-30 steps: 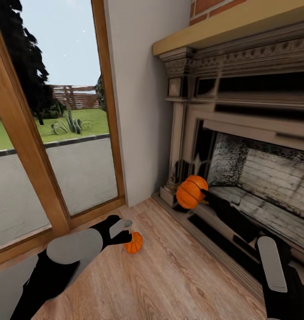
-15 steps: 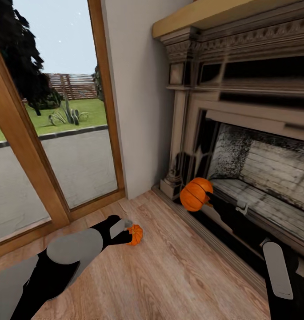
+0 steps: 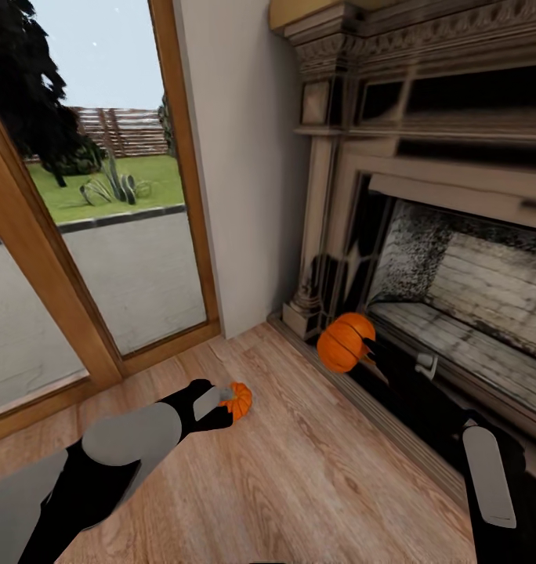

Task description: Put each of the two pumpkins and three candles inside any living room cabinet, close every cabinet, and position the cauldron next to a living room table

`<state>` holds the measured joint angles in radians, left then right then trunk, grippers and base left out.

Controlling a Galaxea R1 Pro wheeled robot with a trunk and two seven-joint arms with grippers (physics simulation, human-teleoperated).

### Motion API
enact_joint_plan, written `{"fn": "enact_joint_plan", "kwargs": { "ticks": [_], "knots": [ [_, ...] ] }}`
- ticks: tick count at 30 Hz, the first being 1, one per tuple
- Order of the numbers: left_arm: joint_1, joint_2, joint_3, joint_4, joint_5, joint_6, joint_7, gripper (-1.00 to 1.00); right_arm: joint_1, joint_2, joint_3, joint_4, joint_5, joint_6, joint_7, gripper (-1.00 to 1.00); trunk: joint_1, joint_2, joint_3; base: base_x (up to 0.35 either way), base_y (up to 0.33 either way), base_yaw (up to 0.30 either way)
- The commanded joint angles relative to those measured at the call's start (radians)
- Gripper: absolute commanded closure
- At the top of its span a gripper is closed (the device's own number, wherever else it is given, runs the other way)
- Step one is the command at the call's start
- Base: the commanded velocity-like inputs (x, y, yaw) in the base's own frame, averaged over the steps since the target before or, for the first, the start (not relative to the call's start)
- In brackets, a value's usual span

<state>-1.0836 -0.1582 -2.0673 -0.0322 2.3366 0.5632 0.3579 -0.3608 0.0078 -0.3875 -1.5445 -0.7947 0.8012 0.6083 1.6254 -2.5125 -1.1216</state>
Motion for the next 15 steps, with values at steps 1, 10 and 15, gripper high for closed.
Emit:
{"fn": "enact_joint_plan", "kwargs": {
  "ticks": [1,10,15],
  "knots": [
    [-0.001,0.0,-0.007,-0.002,0.01,0.001,0.006,-1.0,-0.001,0.0,-0.003,0.0,-0.004,0.007,0.004,1.0,0.0,-0.001,-0.005,0.0,0.0,0.0],
    [-0.001,0.0,-0.007,-0.002,0.011,0.001,0.004,-1.0,-0.001,-0.002,-0.002,0.0,-0.003,0.004,0.004,1.0,0.004,-0.003,-0.04,0.0,0.0,0.0],
    [-0.001,-0.002,-0.007,-0.006,0.012,0.001,0.004,-1.0,0.007,-0.009,-0.002,0.0,-0.003,0.011,0.007,1.0,0.004,-0.003,-0.04,0.0,0.0,0.0]
  ]
}}
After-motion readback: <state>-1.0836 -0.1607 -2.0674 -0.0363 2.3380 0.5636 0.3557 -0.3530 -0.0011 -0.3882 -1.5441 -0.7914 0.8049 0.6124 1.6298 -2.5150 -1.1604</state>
